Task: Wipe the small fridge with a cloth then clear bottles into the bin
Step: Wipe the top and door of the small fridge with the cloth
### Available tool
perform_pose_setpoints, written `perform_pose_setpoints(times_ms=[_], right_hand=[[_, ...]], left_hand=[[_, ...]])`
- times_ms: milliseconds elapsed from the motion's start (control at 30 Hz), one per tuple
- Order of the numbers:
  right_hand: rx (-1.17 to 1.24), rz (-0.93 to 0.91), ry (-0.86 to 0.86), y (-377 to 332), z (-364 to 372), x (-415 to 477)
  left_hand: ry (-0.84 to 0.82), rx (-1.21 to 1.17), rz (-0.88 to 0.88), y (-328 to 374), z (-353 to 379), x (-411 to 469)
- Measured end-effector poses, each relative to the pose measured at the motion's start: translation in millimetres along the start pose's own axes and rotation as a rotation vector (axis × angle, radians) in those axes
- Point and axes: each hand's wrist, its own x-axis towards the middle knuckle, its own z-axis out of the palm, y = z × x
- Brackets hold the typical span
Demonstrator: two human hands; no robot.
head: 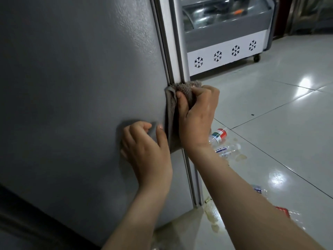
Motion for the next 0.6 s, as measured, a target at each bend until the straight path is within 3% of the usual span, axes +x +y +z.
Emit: perform_pose_setpoints(times_ms=[600], right_hand=[[-0.026, 0.155, -0.09, 52.5, -24.4, -81.7]], left_hand=[[-0.045, 0.031, 0.007, -26.4, 26.8, -50.3]])
